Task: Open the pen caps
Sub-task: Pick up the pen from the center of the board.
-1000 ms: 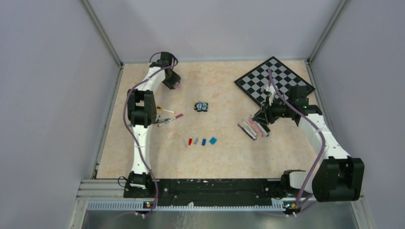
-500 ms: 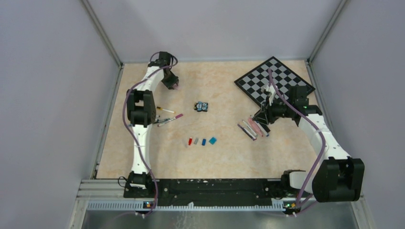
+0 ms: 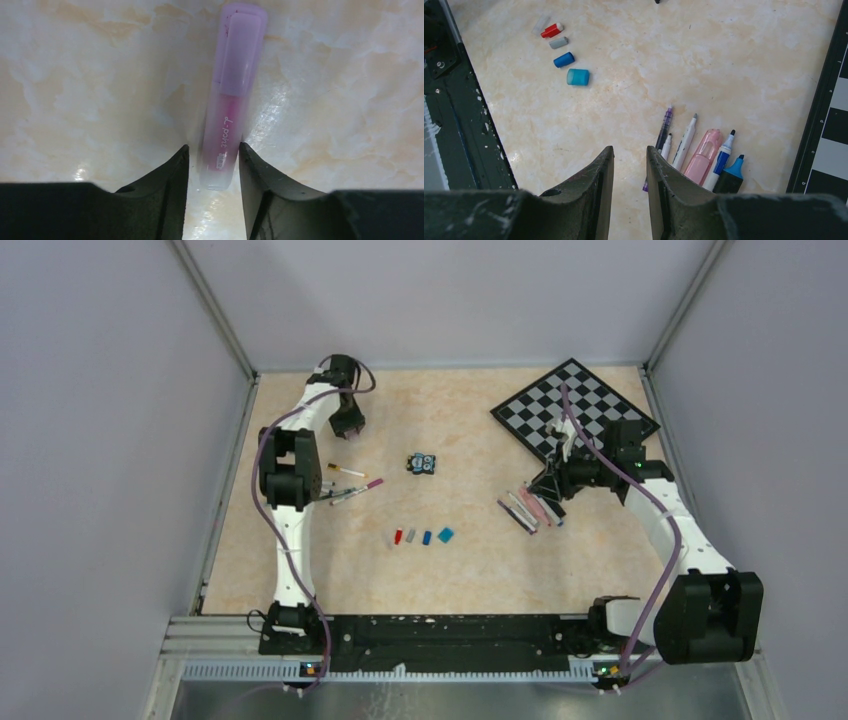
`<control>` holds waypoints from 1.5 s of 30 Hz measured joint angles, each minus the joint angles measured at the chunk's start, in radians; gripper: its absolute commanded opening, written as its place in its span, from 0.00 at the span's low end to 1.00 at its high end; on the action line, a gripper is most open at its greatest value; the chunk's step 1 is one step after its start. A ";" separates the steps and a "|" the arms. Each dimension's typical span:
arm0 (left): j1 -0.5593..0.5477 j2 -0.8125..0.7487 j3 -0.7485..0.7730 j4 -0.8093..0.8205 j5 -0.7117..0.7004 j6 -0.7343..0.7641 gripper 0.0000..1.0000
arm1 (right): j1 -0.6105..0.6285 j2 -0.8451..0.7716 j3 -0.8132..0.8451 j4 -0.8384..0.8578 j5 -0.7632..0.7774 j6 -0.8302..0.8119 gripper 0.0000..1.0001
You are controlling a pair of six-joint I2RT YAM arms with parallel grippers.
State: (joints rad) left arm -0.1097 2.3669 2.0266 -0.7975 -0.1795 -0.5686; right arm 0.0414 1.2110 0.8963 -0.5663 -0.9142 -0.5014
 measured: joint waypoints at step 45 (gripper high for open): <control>0.054 -0.315 -0.481 0.351 0.467 0.320 0.00 | 0.003 -0.010 -0.009 -0.003 -0.036 -0.025 0.30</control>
State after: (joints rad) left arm -0.0559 2.0521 1.5459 -0.4469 0.2871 -0.2481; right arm 0.0441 1.2007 0.8875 -0.5697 -0.9501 -0.5266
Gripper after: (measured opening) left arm 0.278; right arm 0.294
